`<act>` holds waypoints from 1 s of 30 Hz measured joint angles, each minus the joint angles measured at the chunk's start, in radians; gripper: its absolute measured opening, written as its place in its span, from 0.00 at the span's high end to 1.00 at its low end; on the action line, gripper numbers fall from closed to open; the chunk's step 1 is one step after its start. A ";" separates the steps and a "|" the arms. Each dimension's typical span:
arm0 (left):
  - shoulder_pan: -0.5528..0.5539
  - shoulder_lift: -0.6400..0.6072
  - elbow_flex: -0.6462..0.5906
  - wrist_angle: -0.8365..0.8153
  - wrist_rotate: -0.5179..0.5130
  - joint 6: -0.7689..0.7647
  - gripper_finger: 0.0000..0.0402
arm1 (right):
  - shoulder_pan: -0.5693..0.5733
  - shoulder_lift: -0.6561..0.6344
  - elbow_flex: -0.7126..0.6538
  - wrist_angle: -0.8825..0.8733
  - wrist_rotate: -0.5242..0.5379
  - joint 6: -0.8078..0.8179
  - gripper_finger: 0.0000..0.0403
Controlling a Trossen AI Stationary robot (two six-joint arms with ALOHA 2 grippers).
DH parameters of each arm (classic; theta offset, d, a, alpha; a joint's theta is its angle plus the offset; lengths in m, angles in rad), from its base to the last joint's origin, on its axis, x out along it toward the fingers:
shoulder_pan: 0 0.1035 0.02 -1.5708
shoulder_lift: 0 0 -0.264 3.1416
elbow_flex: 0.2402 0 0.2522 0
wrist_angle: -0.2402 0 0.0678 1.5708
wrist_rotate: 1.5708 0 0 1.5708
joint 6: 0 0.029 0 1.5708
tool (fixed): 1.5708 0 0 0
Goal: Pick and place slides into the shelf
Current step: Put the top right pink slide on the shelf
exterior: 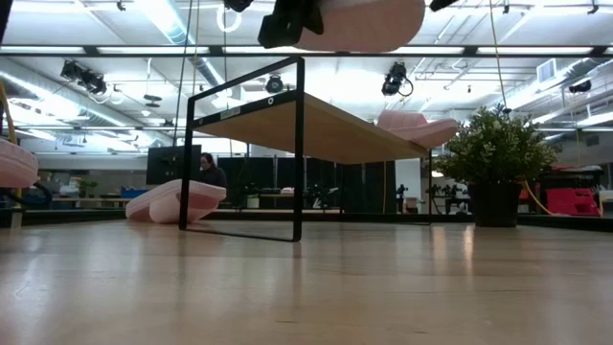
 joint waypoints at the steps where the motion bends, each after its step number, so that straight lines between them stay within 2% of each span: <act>1: 0.001 0.000 0.000 0.014 0.000 0.016 0.77 | 0.000 0.010 0.000 0.000 0.001 0.001 0.42; 7: 0.001 0.000 0.000 0.083 0.016 0.096 0.74 | 0.008 0.011 0.000 0.042 0.100 0.024 0.42; 14: 0.001 -0.001 0.000 0.095 0.015 0.099 0.76 | 0.004 -0.005 0.000 0.068 0.109 0.013 0.45; 18: 0.001 -0.001 0.000 0.105 0.025 0.100 0.75 | 0.004 -0.004 0.000 0.072 0.109 0.017 0.49; 25: 0.001 -0.001 0.000 0.113 0.028 0.103 0.75 | 0.004 -0.004 0.000 0.074 0.111 0.021 0.63; 30: 0.001 -0.001 0.000 0.131 0.027 0.142 0.75 | 0.004 -0.004 0.000 0.072 0.114 0.021 0.80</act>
